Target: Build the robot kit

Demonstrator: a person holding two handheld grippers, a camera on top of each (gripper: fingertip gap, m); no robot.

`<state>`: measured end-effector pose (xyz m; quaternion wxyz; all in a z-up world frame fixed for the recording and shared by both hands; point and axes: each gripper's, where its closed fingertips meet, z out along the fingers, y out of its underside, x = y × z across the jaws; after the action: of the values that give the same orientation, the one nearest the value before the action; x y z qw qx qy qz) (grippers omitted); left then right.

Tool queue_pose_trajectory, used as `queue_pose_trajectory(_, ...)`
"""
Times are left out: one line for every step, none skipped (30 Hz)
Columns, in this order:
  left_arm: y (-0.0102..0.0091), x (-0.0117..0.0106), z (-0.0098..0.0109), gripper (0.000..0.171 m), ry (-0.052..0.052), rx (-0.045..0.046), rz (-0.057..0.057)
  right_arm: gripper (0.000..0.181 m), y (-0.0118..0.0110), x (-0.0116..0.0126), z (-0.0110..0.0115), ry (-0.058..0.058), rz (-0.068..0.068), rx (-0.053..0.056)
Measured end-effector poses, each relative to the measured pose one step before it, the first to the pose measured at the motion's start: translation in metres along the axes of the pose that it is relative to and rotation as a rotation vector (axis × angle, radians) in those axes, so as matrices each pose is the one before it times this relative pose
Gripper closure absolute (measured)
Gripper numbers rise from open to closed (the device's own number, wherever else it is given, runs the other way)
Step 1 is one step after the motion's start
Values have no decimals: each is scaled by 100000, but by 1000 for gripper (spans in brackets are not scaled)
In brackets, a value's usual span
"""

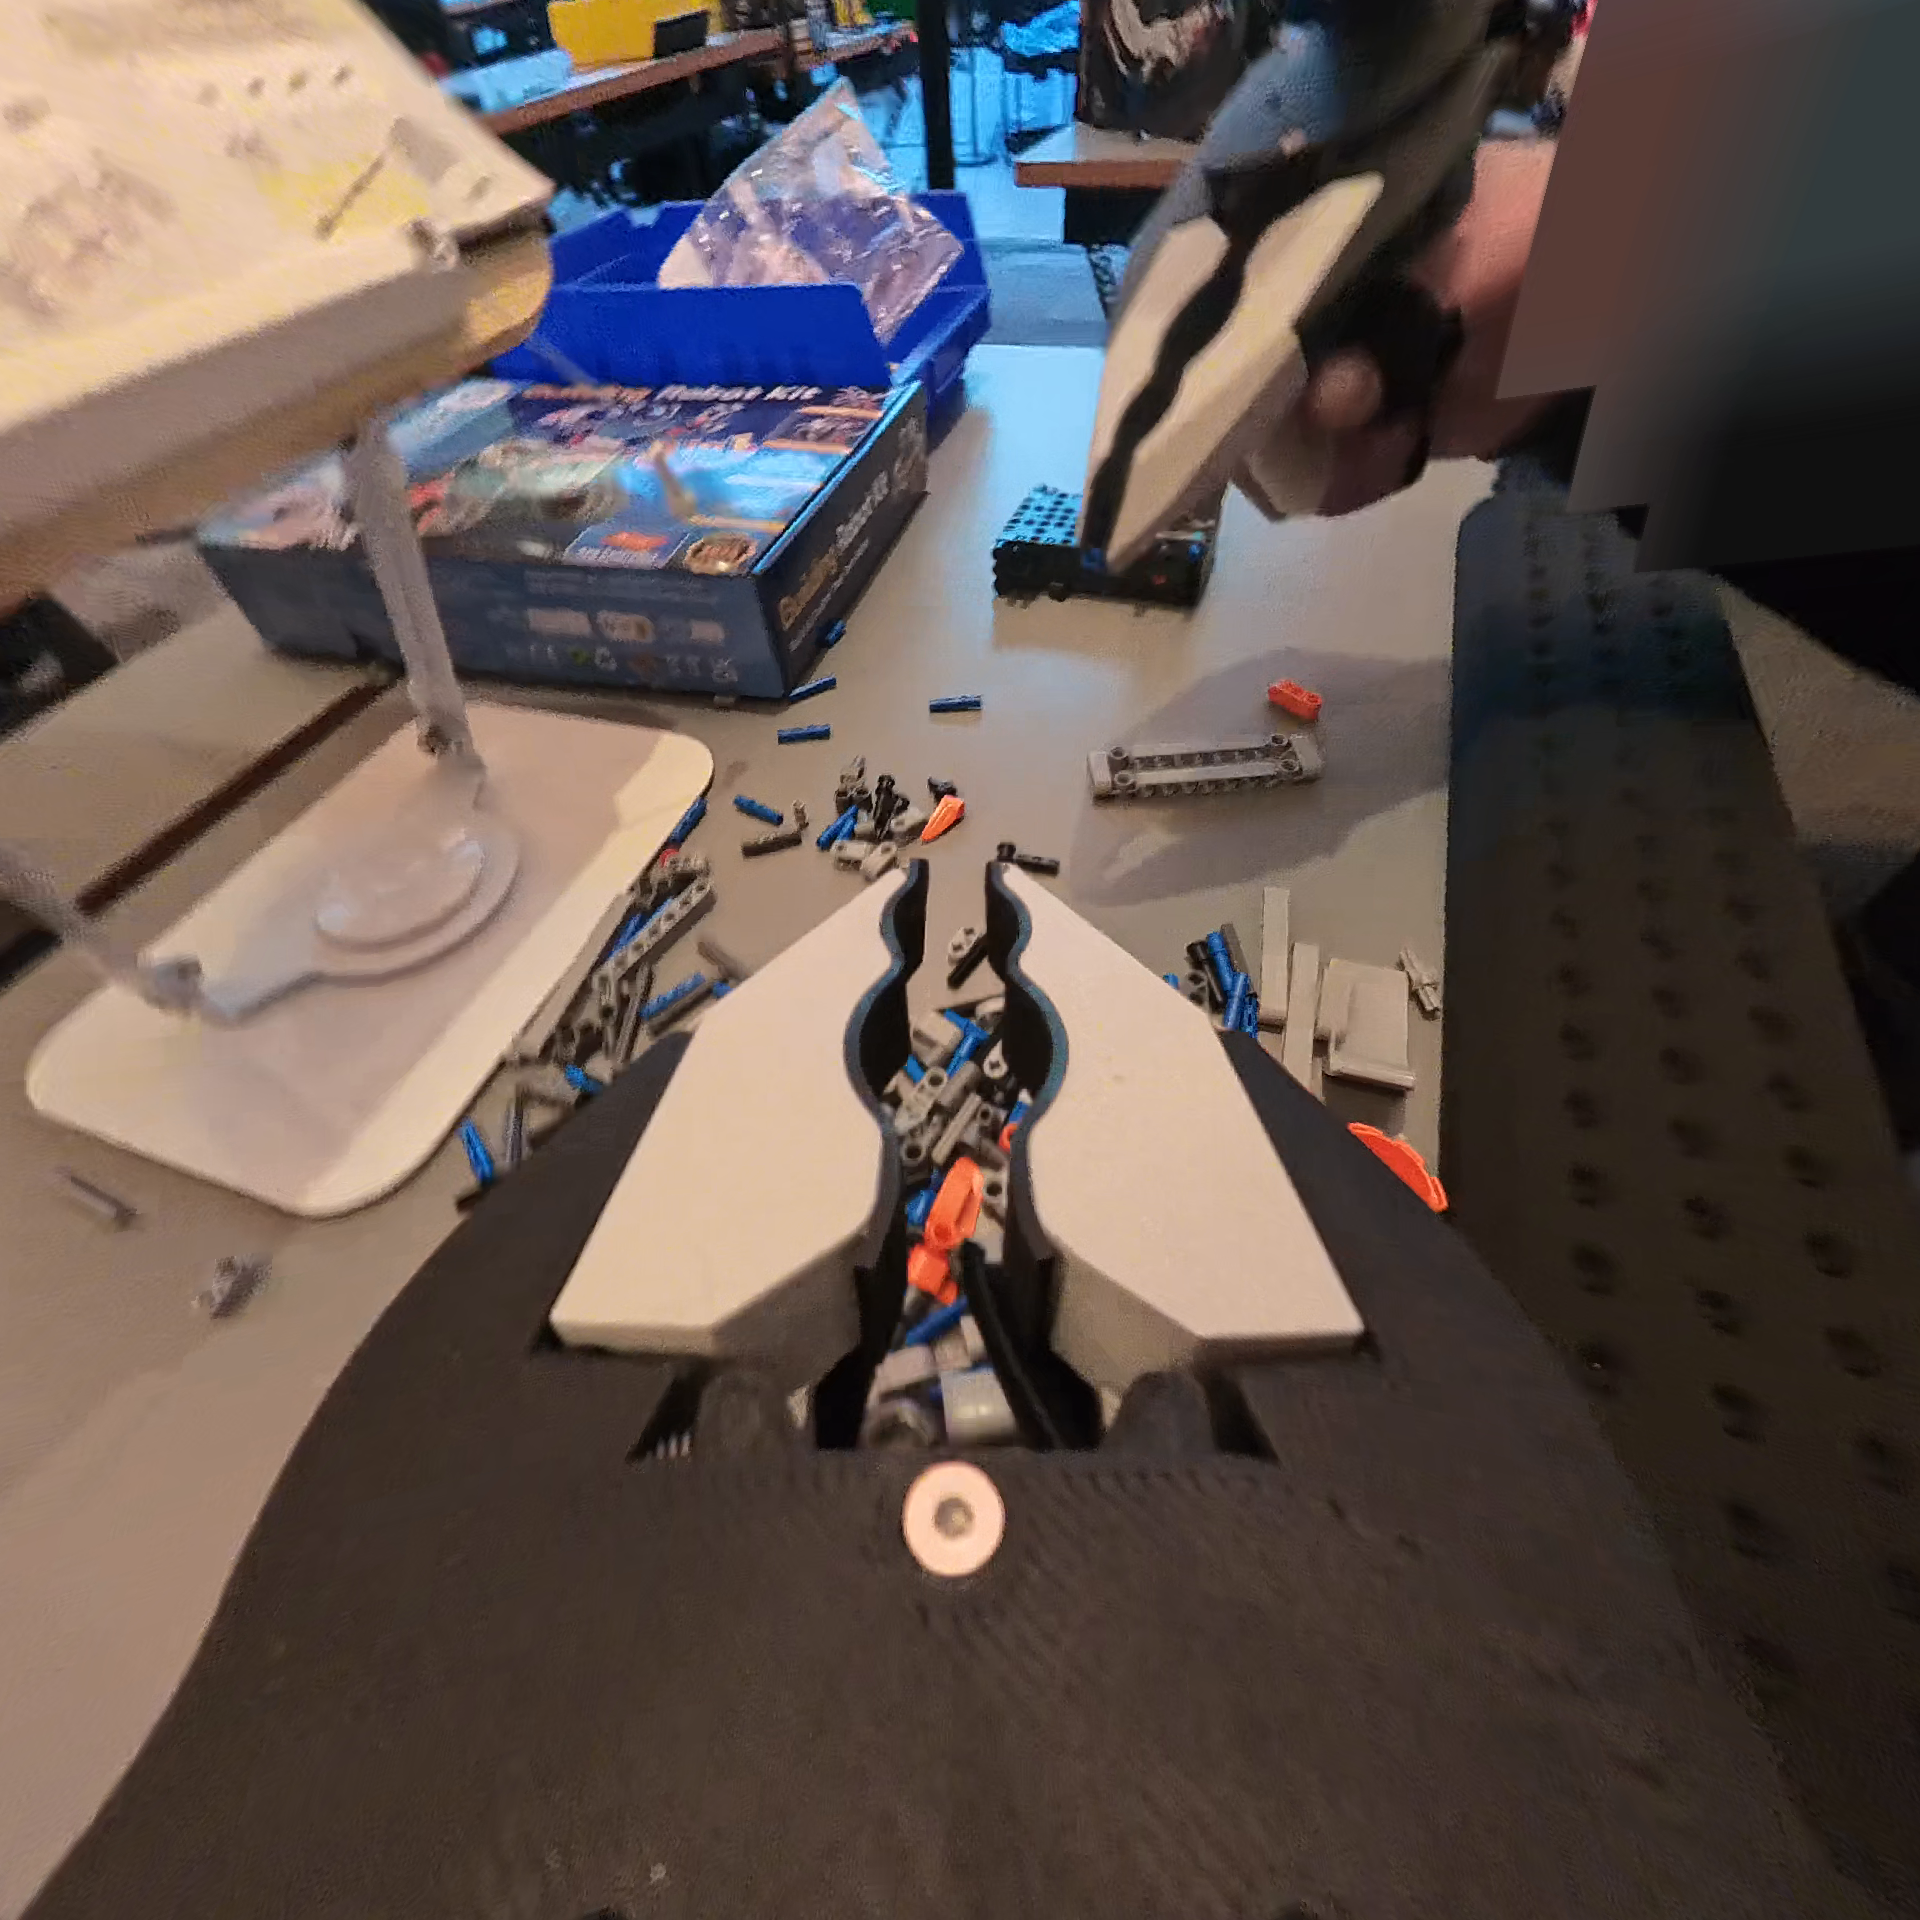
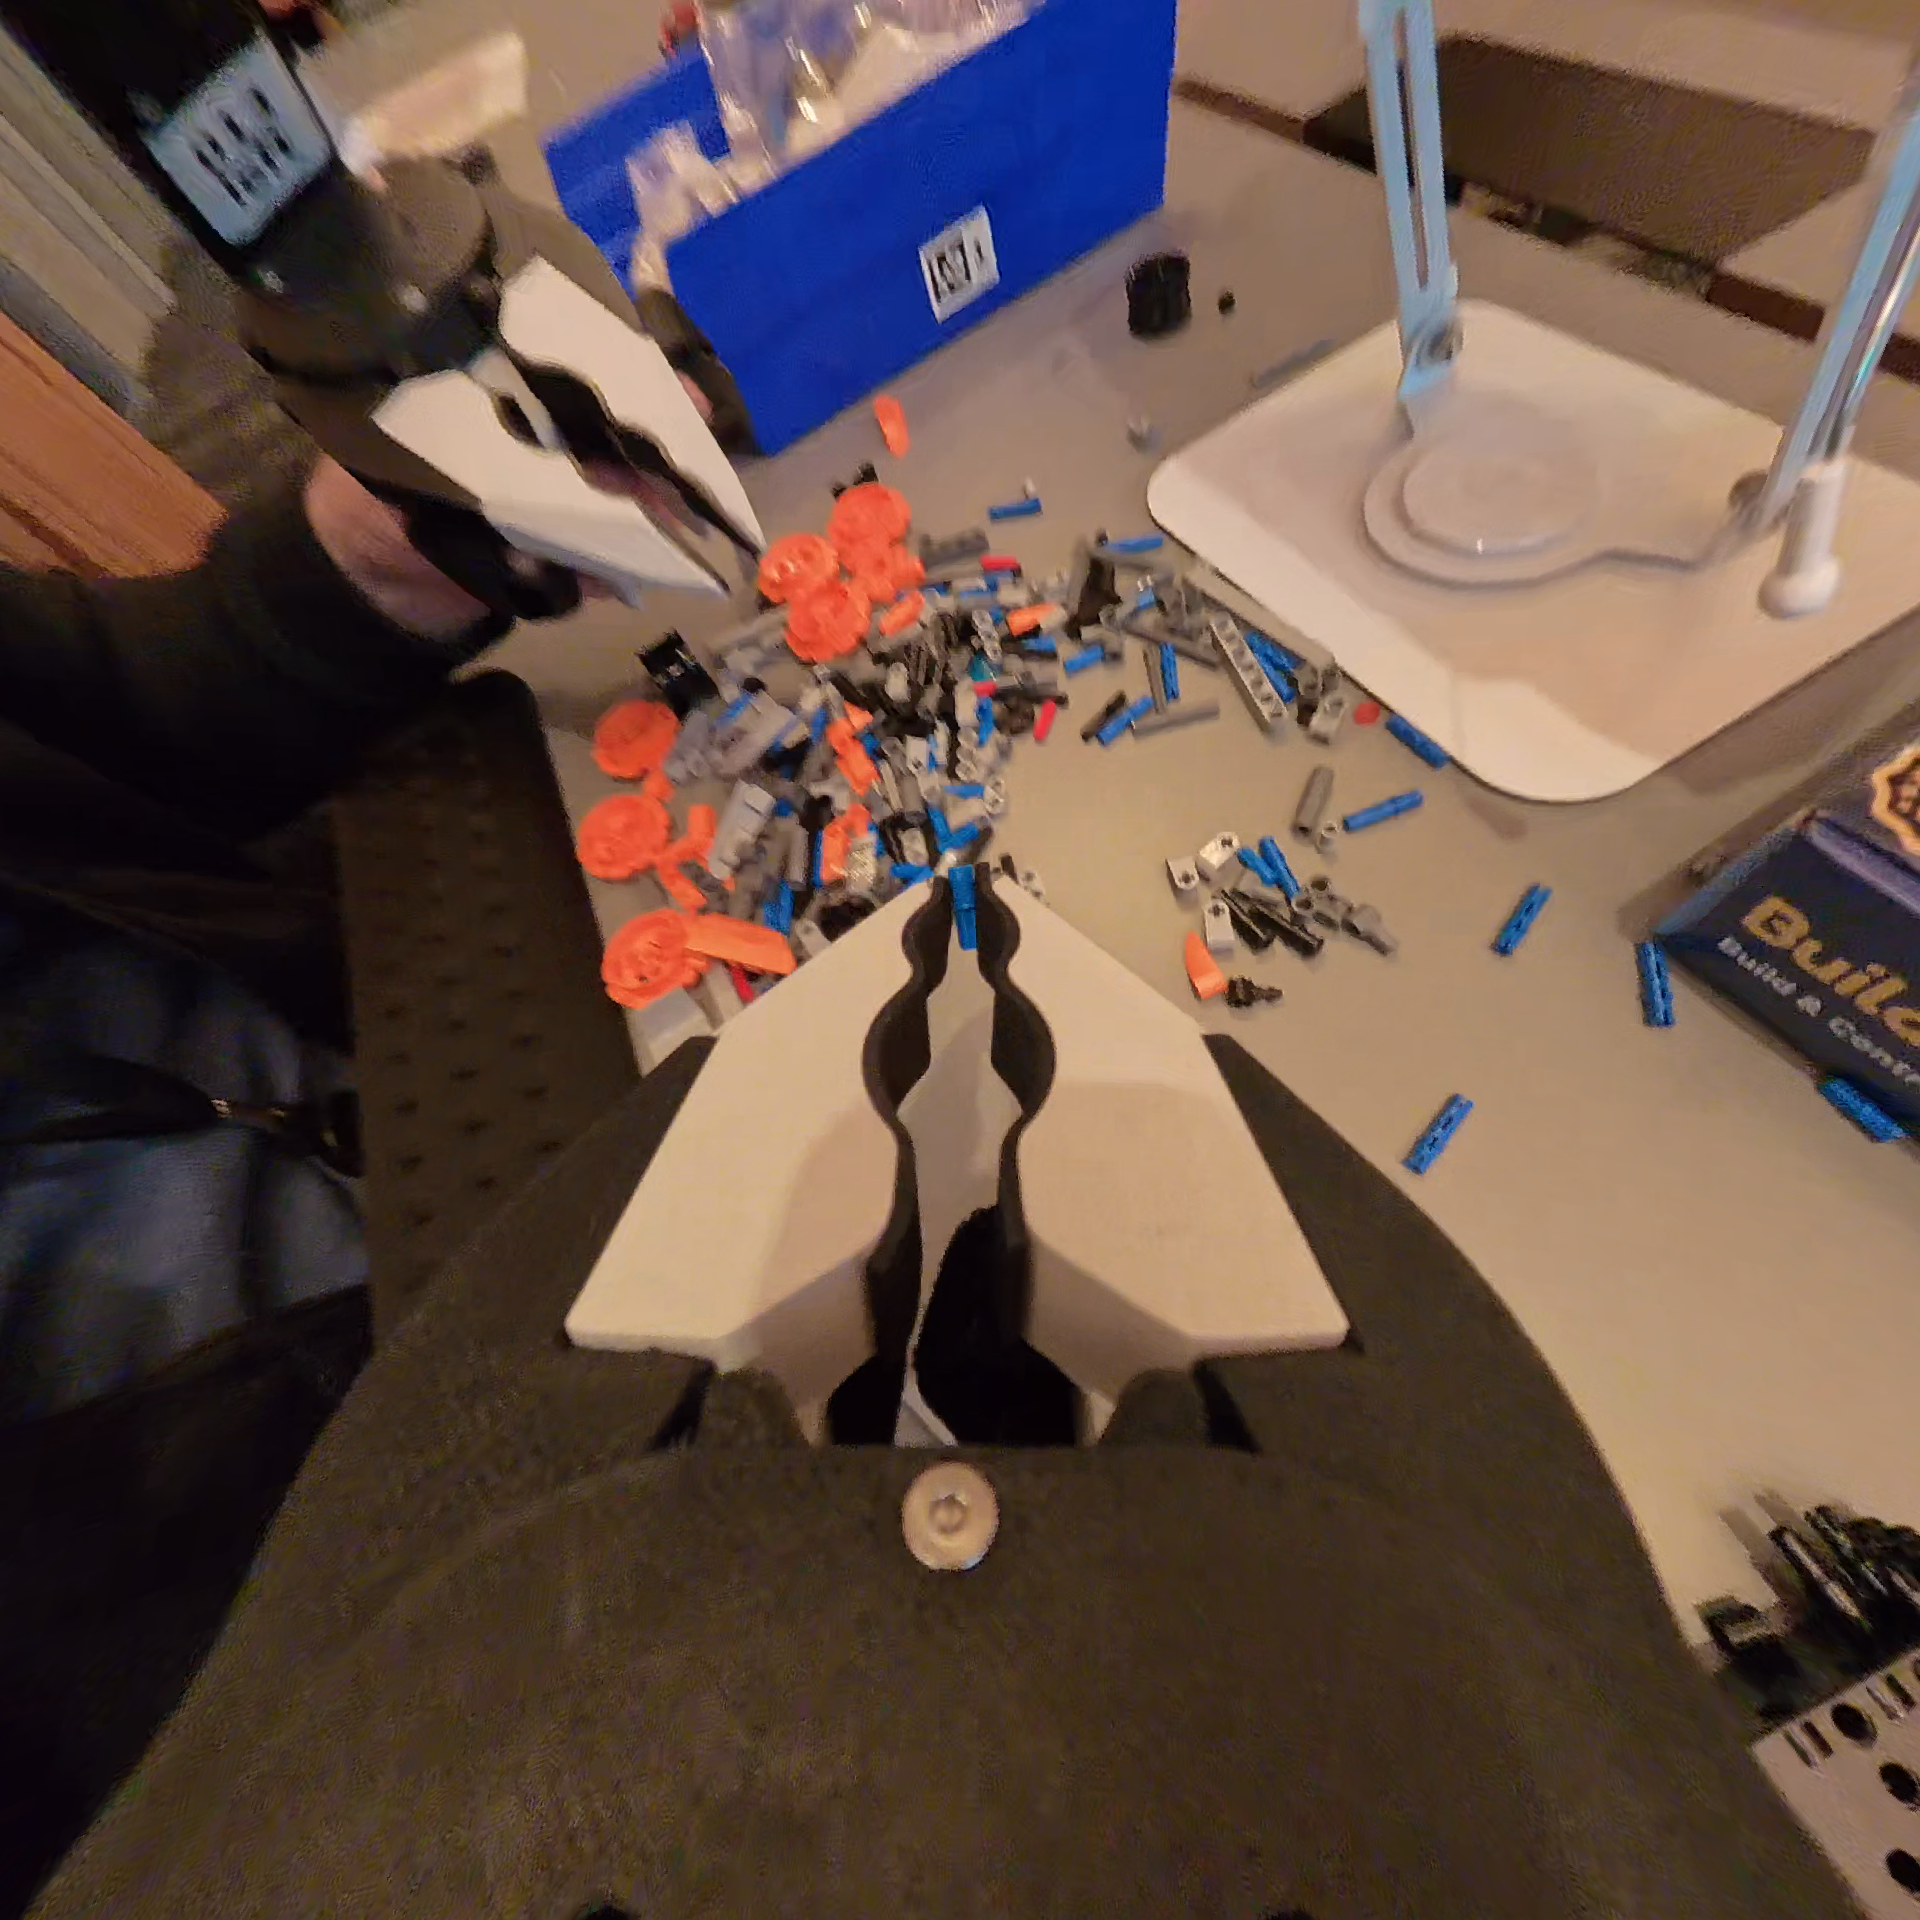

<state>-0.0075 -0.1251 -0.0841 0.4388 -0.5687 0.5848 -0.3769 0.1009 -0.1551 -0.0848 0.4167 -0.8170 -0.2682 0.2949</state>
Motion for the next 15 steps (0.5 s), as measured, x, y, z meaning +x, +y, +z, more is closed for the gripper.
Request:
queue_pose_trajectory(-634, 577, 484, 163, 1628, -110, 4520, 179, -659, -384, -426, -2142, 554, 2644)
queue_pose_trajectory(-657, 602, 551, 163, 2281, 14, 4133, 179, -557, -426, -194, -2576, 772, 2374)
queue_pose_trajectory(-574, 394, 603, 162, 1394, -418, 3997, 179, -389, -408, -9, -2781, 969, 1848)
queue_pose_trajectory(-428, 209, 584, 160, 515, -1045, 4744, 179, -281, -441, 118, -3328, 966, 1609)
queue_pose_trajectory(-338, 74, 532, 159, -238, -1224, 5502, 179, -211, -411, 198, -3372, 1162, 1720)
queue_pose_trajectory(-295, 58, 486, 159, -244, -553, 5355, 179, -92, -337, 255, -3220, 1292, 1360)
queue_pose_trajectory(-201, 17, 483, 159, -452, 16, 4492, 179, -1, -290, 289, -3002, 941, 993)
queue_pose_trajectory(-69, -30, 484, 159, -843, -162, 3466, 179, 31, -223, 276, -2782, 835, 867)
queue_pose_trajectory(-8, 11, 449, 158, -895, -225, 3038, 179, 47, -105, 281, -2431, 1255, 915)
queue_pose_trajectory(-38, 105, 370, 157, -980, -70, 3476, 179, 58, -55, 275, -2422, 1416, 867)
queue_pose_trajectory(-54, 113, 278, 157, -1374, -8, 3939, 179, 83, -84, 247, -2563, 1206, 712)
queue_pose_trajectory(-56, -59, 194, 156, -2432, 83, 3699, 179, 138, -56, 233, -2225, 960, 155)
queue_pose_trajectory(-143, 223, 128, 153, -248, 763, 2259, 179, 87, -2, 185, -1627, 687, 231)
queue_pose_trajectory(-250, 322, 61, 149, 1007, 1315, 1085, 178, 42, -79, 160, -1803, 623, 330)
queue_pose_trajectory(-386, 36, -54, 148, -528, 2029, 1272, 178, 76, -92, 150, -1622, 496, -79)
